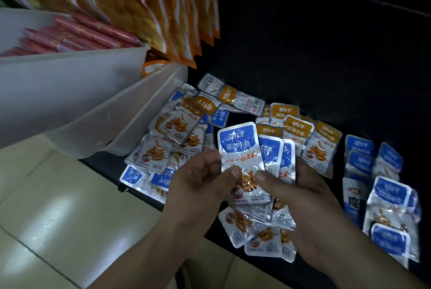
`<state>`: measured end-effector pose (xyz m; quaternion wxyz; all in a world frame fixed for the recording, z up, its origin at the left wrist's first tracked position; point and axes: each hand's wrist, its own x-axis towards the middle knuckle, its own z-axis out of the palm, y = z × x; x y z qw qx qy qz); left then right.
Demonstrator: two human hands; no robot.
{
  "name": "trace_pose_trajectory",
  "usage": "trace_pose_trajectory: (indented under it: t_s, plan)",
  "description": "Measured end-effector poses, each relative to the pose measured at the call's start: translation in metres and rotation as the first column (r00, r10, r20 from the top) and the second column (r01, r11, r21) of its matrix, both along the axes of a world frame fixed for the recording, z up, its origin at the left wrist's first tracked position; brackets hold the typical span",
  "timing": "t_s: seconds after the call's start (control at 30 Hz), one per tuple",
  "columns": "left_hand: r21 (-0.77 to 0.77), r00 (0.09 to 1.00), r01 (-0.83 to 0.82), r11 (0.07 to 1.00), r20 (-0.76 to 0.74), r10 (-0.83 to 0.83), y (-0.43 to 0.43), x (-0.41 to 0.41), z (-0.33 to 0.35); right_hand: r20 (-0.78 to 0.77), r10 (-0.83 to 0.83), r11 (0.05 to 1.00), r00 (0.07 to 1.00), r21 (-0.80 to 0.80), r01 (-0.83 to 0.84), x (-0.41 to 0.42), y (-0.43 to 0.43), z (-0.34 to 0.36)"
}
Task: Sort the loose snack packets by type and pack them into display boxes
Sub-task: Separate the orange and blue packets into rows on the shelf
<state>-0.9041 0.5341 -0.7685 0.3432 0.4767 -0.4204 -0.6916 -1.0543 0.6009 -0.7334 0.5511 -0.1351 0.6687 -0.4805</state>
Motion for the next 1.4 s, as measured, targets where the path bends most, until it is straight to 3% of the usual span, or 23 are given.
trace_pose_trajectory:
  t_s: [0.13, 0.37, 0.47, 0.53, 0.63, 0.8, 1.07, 1.17, 1.27, 1.4]
  plan:
    - [0.061, 0.998, -0.05, 0.997, 0.03, 0.048, 0.006, -0.005, -0.011, 0.1, -0.091, 0.996, 0.991, 0.017, 0.09, -0.016, 0.013, -0.007]
    - [0.017, 0.967, 0.226, 0.974, 0.118, -0.226, 0.03, -0.044, -0.001, 0.114, -0.078, 0.992, 0.99, -0.093, 0.089, -0.04, 0.05, -0.001]
    - [0.051, 0.964, 0.23, 0.972, 0.127, -0.235, 0.034, -0.064, 0.002, 0.122, -0.147, 0.981, 0.982, -0.112, 0.161, -0.055, 0.068, -0.006]
    - [0.056, 0.962, 0.208, 0.977, 0.17, -0.214, 0.036, -0.073, 0.001, 0.089, -0.192, 0.975, 0.977, -0.096, 0.201, -0.064, 0.08, -0.011]
    - [-0.018, 0.955, 0.178, 0.984, 0.245, -0.168, 0.041, -0.077, -0.003, -0.089, -0.275, 0.96, 0.957, -0.072, 0.269, -0.073, 0.092, -0.01]
    - [-0.067, 0.934, 0.301, 0.951, 0.223, -0.28, 0.071, -0.097, 0.001, -0.31, -0.322, 0.946, 0.894, -0.087, 0.311, -0.074, 0.102, -0.011]
    - [-0.041, 0.941, 0.309, 0.95, 0.154, -0.3, 0.082, -0.114, 0.007, -0.195, -0.219, 0.968, 0.956, -0.162, 0.189, -0.07, 0.111, -0.006]
    - [0.049, 0.939, 0.318, 0.947, 0.124, -0.321, 0.079, -0.11, 0.006, -0.253, -0.207, 0.977, 0.945, -0.105, 0.186, -0.078, 0.116, -0.012]
    - [0.021, 0.919, 0.325, 0.946, 0.23, -0.321, 0.08, -0.103, -0.002, -0.275, -0.27, 0.962, 0.923, -0.032, 0.272, -0.083, 0.117, -0.018]
    - [0.002, 0.939, 0.264, 0.964, 0.228, -0.258, 0.074, -0.1, 0.004, -0.327, -0.341, 0.93, 0.882, 0.022, 0.368, -0.089, 0.118, -0.024]
